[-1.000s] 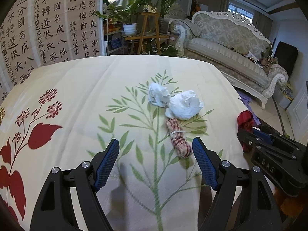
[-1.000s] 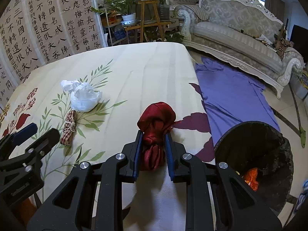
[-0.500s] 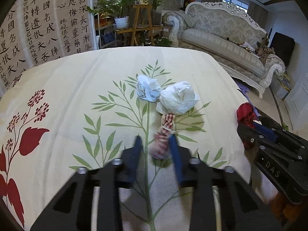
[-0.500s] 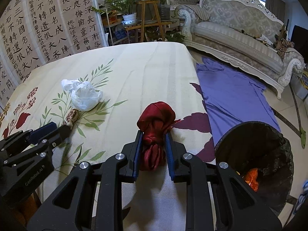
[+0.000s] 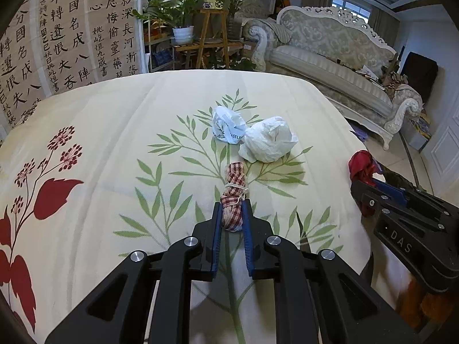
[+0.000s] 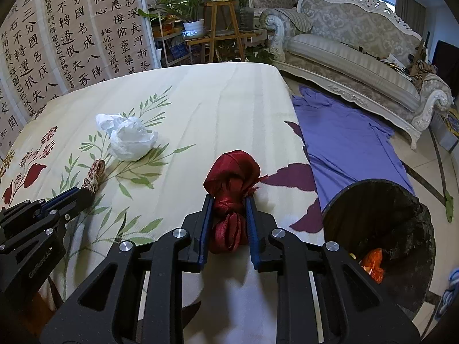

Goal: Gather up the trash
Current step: 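Grasp the checkered twine bundle with the left gripper while the right gripper holds the cloth, then carry the red cloth and twine bundle over the black bin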

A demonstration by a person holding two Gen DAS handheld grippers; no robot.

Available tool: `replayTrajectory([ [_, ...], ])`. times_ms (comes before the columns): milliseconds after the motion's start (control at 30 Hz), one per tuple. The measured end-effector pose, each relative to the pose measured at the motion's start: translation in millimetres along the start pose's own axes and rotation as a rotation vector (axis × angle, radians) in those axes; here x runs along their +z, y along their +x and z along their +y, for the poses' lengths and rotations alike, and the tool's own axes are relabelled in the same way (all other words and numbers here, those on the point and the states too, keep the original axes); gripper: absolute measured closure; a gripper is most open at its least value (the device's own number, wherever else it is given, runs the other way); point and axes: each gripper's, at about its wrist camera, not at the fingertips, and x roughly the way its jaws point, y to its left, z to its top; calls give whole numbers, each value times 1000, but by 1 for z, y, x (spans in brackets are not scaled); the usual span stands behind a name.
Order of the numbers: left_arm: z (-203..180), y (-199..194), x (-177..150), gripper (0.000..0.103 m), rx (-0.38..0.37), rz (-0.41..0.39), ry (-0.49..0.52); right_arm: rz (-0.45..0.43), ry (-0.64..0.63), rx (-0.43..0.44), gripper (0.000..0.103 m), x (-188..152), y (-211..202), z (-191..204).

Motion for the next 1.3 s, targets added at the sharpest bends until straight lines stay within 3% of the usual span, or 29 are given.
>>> replayTrajectory([
  [467,-3,-24,-16,89,-15,-33,10,-14,-19,-5,82,-25,-26,13],
  [733,-18,-41,-23,89,-52,-64,34,-45,7,-24,82,-37,-51,0],
  [1300,-115,-38,-18,89,-197,-90,180,-86,179,-183,82,-60,-82,-100],
])
